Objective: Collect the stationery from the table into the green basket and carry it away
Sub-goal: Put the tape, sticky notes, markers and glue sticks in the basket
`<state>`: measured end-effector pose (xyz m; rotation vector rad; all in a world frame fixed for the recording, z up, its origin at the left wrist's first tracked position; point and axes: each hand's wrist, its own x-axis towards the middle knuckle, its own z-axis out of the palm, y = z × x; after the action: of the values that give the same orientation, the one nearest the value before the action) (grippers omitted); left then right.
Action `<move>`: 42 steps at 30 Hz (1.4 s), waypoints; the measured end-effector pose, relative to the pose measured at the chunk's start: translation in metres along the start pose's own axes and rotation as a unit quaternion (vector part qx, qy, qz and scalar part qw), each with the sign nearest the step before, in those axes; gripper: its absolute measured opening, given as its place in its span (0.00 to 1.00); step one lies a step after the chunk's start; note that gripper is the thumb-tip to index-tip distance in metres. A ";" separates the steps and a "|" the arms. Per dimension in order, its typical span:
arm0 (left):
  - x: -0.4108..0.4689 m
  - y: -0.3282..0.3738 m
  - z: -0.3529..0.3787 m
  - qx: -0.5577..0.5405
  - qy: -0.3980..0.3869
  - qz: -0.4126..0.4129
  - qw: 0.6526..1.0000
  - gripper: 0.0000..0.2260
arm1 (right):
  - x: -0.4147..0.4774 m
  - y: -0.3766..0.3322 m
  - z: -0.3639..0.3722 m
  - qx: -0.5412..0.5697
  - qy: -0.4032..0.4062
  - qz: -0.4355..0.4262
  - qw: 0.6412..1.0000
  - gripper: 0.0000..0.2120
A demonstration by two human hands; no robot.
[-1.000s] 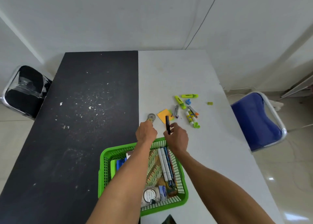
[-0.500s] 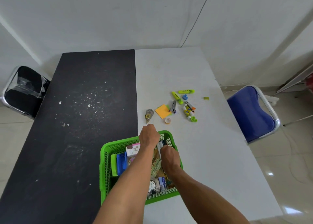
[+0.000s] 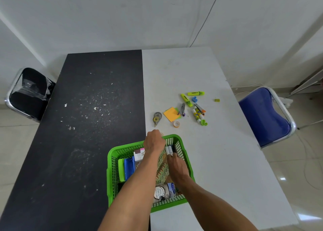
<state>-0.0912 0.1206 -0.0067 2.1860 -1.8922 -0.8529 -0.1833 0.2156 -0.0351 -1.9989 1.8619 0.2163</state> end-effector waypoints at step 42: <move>0.082 0.052 0.013 0.025 -0.006 0.018 1.000 0.08 | 0.156 0.103 -0.101 0.165 0.145 0.137 0.966 0.13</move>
<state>-0.1380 0.0362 -0.0215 2.1730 -1.9730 -0.8238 -0.2842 0.0291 -0.0204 -1.6112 2.1854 -0.3105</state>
